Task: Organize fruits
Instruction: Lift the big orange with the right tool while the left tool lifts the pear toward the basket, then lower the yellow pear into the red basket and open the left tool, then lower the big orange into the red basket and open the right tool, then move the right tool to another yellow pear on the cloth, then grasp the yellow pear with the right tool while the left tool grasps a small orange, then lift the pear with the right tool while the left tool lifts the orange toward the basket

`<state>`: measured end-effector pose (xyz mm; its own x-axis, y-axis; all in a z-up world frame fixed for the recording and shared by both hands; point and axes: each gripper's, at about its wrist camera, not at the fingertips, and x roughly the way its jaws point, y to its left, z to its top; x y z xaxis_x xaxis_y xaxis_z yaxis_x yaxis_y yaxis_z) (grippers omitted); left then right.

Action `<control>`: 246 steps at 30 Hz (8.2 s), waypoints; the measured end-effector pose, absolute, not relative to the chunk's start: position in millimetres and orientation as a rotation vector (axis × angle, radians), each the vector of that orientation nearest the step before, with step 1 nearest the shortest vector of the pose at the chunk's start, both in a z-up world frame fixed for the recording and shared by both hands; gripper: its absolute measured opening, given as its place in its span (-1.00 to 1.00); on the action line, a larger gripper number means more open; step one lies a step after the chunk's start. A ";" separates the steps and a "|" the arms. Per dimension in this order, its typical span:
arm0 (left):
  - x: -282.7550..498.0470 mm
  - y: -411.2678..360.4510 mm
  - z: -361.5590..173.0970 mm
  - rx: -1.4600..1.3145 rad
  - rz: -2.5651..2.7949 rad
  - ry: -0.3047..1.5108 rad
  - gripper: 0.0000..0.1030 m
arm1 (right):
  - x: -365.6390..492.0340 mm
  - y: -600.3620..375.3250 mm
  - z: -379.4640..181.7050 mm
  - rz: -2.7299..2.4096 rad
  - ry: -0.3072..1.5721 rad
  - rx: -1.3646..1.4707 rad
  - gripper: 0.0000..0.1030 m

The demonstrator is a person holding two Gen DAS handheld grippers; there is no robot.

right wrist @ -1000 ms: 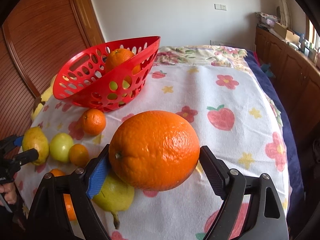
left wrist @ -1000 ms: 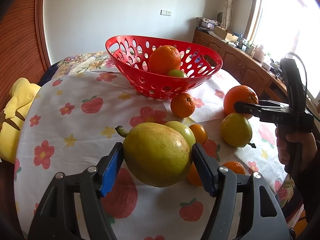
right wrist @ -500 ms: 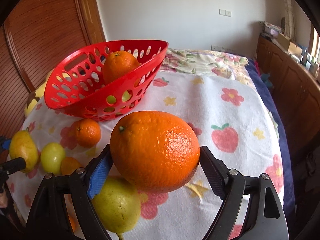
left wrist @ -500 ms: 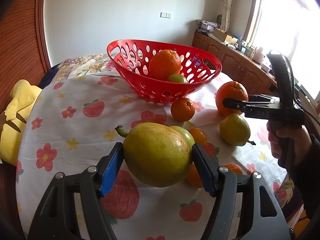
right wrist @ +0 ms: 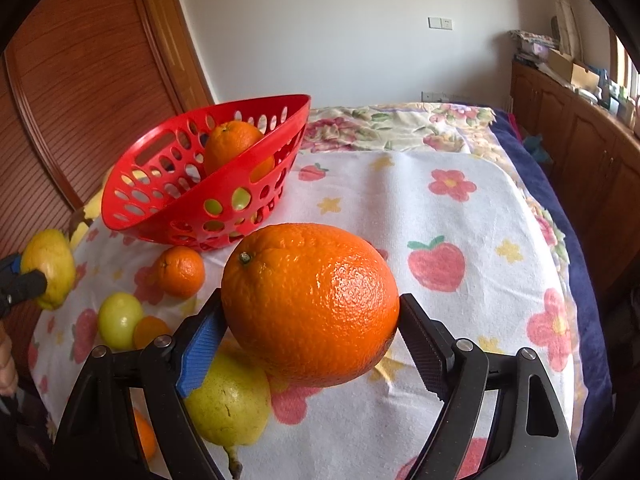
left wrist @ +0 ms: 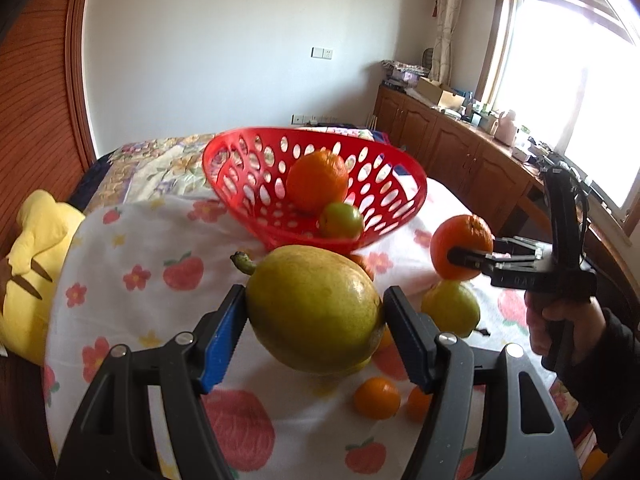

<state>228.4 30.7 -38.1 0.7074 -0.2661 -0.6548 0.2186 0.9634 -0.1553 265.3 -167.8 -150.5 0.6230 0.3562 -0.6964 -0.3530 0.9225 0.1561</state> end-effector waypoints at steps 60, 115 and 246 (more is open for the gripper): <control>327.8 45.6 -8.4 -0.051 -0.240 0.678 0.34 | 319.5 -69.0 -92.6 0.656 0.715 -0.098 0.66; 194.9 19.6 -91.1 -0.035 -0.250 0.765 0.43 | 196.8 -122.7 -139.4 0.500 0.737 -0.100 0.59; 230.1 25.5 -20.1 -0.031 -0.246 0.683 -0.35 | 200.7 -144.8 -147.5 0.520 0.732 -0.088 0.18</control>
<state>230.1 25.5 -20.1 0.7478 -0.2347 -0.6210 0.2144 0.9707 -0.1086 200.7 -144.8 -147.5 0.6232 0.4223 -0.6582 -0.4823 0.8701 0.1017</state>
